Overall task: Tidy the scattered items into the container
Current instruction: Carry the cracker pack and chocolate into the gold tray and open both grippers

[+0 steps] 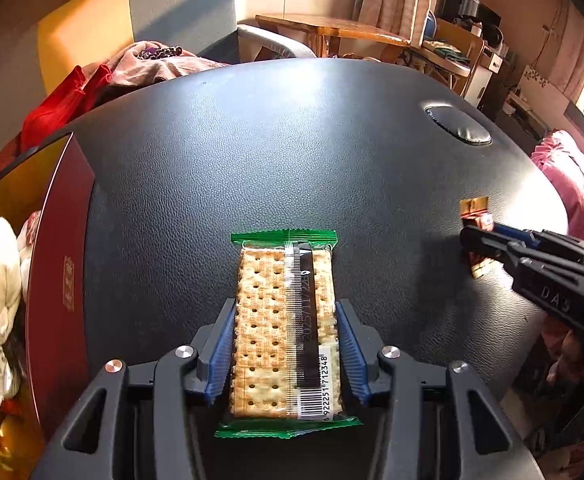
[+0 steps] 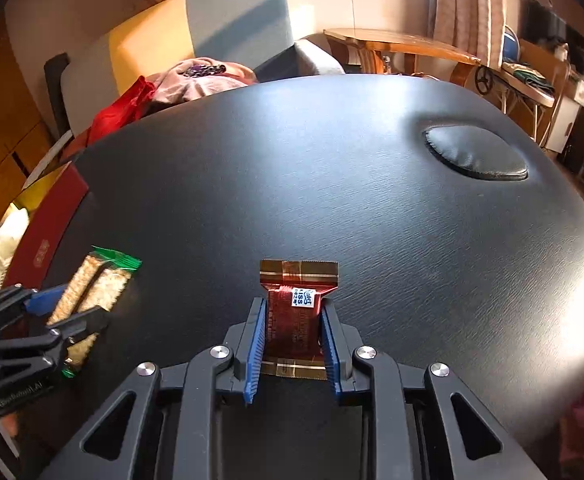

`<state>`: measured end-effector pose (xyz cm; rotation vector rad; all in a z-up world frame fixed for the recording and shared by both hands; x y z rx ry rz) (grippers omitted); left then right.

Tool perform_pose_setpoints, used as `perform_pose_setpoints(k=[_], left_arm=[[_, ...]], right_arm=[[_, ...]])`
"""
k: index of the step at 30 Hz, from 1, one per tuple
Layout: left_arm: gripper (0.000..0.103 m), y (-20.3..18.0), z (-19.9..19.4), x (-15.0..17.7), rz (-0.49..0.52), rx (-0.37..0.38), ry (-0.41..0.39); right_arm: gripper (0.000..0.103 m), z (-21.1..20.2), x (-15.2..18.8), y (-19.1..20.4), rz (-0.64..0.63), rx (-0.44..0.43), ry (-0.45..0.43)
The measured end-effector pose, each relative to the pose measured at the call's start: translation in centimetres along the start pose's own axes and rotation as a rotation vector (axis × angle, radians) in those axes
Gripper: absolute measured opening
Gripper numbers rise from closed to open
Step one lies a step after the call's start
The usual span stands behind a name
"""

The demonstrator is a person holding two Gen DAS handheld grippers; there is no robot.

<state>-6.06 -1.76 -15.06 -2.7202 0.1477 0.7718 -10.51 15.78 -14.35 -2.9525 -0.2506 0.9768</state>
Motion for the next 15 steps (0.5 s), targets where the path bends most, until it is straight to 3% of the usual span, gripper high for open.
perform_pose_setpoints(k=[10,15], left_arm=[[0.048,0.2,-5.9,1.8,-0.002,0.018,-0.104],[0.048,2.1,-10.6,1.5,-0.039,-0.022,-0.21]], right_arm=[[0.025,-2.6,0.9,3.9,-0.025,-0.065,-0.014],[0.025,-5.0,-0.3,7.1,-0.046,-0.148,-0.053]])
Point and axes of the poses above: each gripper's, at about its wrist camera, not at the fingertips, and z roughly the way its jaws point, y to its left, x to its underside, the point moved 3 cm from there along z, roughly the way its jaws point, and after that the axes turned 14 degrees about x, right-handed, at the moved point
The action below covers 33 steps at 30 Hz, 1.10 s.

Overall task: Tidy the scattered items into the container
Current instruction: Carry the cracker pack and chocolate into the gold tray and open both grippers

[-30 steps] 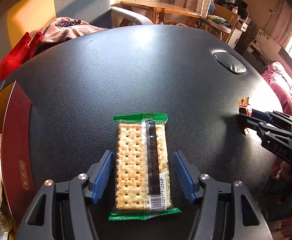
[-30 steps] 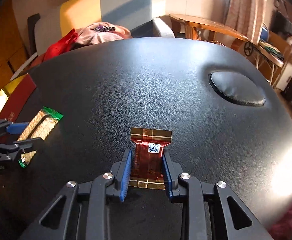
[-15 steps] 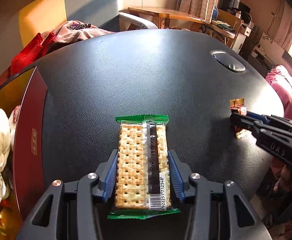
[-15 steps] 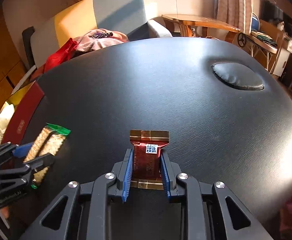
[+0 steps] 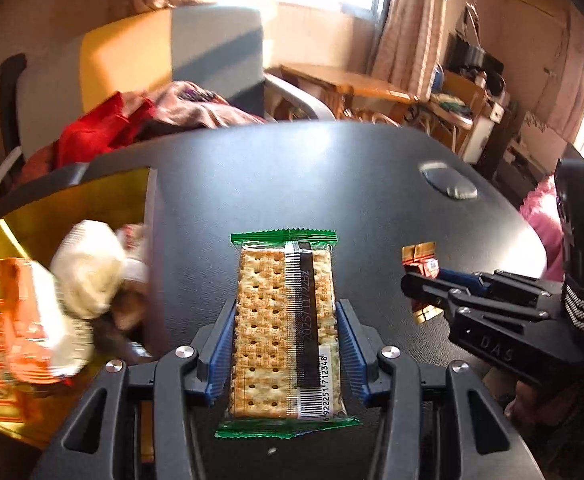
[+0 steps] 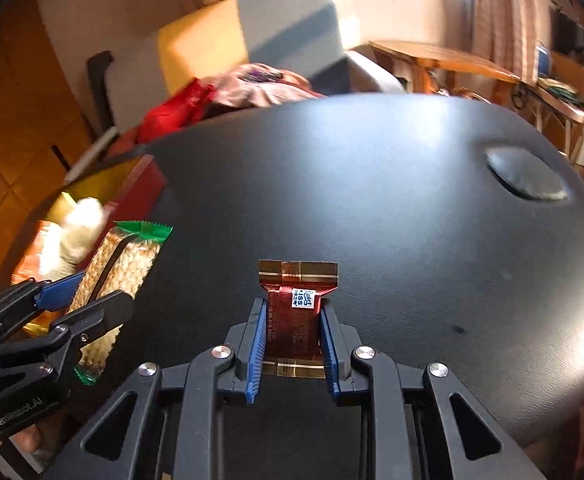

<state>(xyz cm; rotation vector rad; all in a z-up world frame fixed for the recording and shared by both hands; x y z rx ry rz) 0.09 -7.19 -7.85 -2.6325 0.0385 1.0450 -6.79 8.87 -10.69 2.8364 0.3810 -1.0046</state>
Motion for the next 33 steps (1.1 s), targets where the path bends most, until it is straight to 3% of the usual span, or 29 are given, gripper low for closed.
perform_pose_setpoints(k=[9,13,24,28,29,31,33], left_arm=[[0.048,9.2,-8.6,-0.9,-0.175,-0.17,-0.155],[0.049,13.5,-10.5,-0.6,-0.25,-0.24,-0.183],[0.049,20.5,-10.9,0.8,-0.366,-0.333,-0.161],[0.049,21.5,-10.3,1.5,-0.389,-0.332,-0.138],[0.049,21.5,-10.2,1.7,-0.393,-0.33,-0.139],[0.049,21.5,-10.3,1.9,-0.393,-0.327,-0.142],[0.055,21.3,-10.4,2.1,-0.393,-0.32,-0.147]], right_arm=[[0.025,-3.2,-3.6,11.0,-0.12,-0.275,-0.062],[0.025,-3.6,-4.1,16.5,-0.217,-0.332,-0.072],[0.028,-0.3,-6.1,24.5,-0.297,-0.334,-0.028],[0.031,0.6,-6.3,25.1,-0.298,-0.326,-0.015],[0.036,0.7,-6.4,25.0,-0.295,-0.325,-0.015],[0.039,0.8,-6.4,24.8,-0.291,-0.321,-0.017],[0.039,0.6,-6.3,24.4,-0.283,-0.323,-0.016]])
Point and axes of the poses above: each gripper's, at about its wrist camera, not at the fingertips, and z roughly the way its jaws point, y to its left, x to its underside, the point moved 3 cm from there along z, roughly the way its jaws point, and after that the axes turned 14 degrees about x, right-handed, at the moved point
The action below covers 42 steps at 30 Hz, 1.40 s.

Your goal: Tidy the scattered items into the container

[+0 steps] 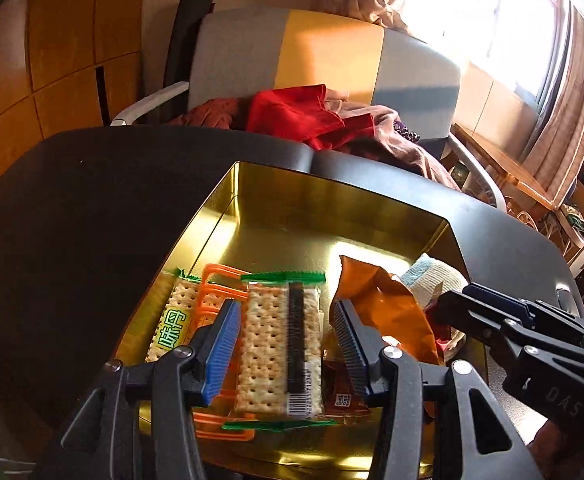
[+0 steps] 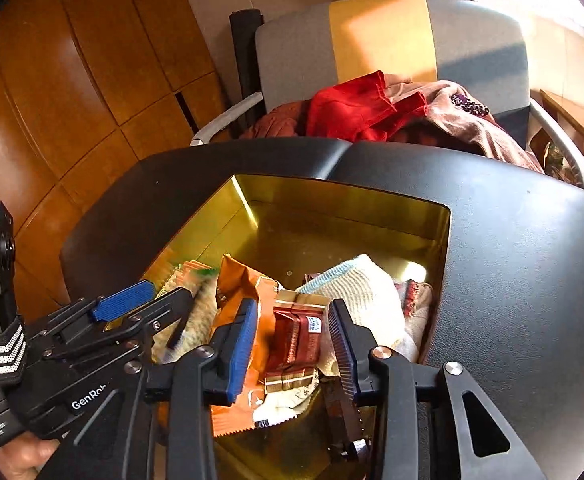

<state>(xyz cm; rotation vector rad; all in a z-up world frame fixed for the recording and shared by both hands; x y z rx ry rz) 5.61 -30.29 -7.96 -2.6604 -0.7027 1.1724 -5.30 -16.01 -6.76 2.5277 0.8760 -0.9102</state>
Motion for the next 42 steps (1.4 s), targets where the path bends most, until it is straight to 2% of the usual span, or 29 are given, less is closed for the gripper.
perform_pose_setpoints(k=[3,10,16,17,18,24,26,27,33,39,42], left_arm=[[0.059,-0.1,-0.6,0.1,-0.007,-0.006,-0.019],[0.06,-0.3,-2.0,1.6,-0.015,-0.034,-0.031],[0.064,-1.2,-3.9,3.1,-0.005,-0.08,-0.056],[0.064,-1.3,-4.2,3.3,-0.003,-0.094,-0.057],[0.064,-1.6,-4.5,3.5,0.005,-0.112,-0.059],[0.064,-2.7,-6.6,4.4,0.013,-0.235,-0.084],[0.064,-3.0,-7.2,4.6,0.015,-0.282,-0.095],[0.064,-3.1,-7.5,4.6,0.018,-0.293,-0.101],[0.064,-3.5,-9.0,4.3,-0.012,-0.319,-0.143],[0.058,-3.6,-8.2,4.3,0.012,-0.329,-0.089],[0.058,-3.5,-8.3,4.5,0.006,-0.301,-0.097]], right_arm=[[0.039,-0.5,0.4,-0.3,0.003,0.011,-0.008],[0.042,-2.2,1.2,-0.2,0.009,0.034,-0.038],[0.042,-3.8,2.2,-0.2,0.016,0.145,-0.063],[0.044,-4.1,2.4,-0.3,0.022,0.167,-0.066],[0.052,-4.4,2.5,-0.3,0.03,0.19,-0.07],[0.078,-6.7,3.9,0.5,0.028,0.312,-0.122],[0.081,-7.2,4.1,0.8,0.026,0.313,-0.139],[0.086,-7.5,4.2,0.9,0.025,0.315,-0.147],[0.089,-7.8,4.6,1.2,0.014,0.312,-0.156],[0.09,-7.3,5.1,1.3,0.015,0.311,-0.132],[0.091,-7.1,5.2,1.2,0.018,0.313,-0.128]])
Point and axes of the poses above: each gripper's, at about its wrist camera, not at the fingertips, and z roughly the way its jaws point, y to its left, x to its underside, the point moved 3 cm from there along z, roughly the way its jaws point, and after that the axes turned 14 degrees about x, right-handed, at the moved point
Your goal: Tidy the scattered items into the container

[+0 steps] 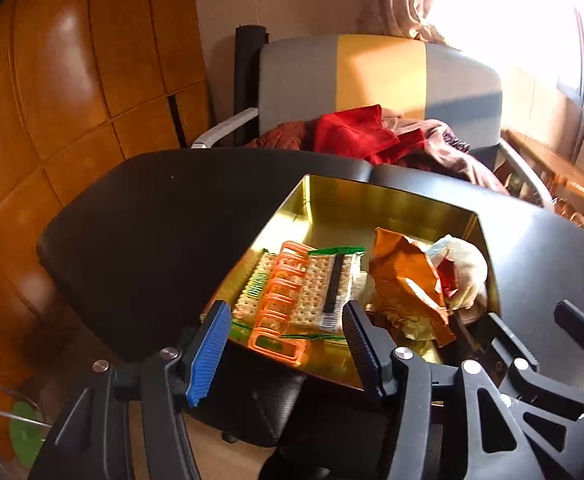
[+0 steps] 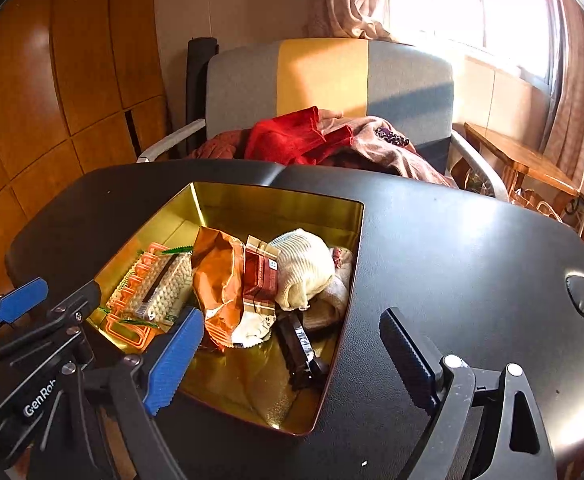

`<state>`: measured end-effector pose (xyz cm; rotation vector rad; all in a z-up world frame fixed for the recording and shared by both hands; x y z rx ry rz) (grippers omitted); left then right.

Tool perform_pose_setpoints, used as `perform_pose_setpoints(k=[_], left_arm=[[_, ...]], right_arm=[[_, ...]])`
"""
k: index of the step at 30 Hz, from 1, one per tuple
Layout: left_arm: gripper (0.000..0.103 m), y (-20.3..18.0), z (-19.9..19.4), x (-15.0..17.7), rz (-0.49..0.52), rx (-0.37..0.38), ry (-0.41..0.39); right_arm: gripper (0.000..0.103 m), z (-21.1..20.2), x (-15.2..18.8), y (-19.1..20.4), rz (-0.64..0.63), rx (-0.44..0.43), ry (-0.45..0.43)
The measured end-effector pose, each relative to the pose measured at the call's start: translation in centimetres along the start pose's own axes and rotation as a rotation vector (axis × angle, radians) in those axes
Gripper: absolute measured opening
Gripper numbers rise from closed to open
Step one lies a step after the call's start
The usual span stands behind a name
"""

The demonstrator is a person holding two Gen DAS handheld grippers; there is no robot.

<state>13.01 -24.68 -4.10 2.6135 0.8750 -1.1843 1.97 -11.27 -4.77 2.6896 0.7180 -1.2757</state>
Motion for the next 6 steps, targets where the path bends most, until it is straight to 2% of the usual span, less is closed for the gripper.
perform_pose_setpoints(k=[6], left_arm=[[0.044,-0.15,-0.42,-0.13,0.001,0.023,-0.053]], right_arm=[[0.093,-0.22,-0.03,0.42,-0.012,-0.002,-0.016]])
Point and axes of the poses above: each gripper's, at about its wrist camera, not at the fingertips, and z roughly the way its jaws point, y to its left, x to its underside, the point moved 3 cm from there along z, roughly the way its jaws point, and after that the axes turned 14 degrees about x, right-handed, at the moved point
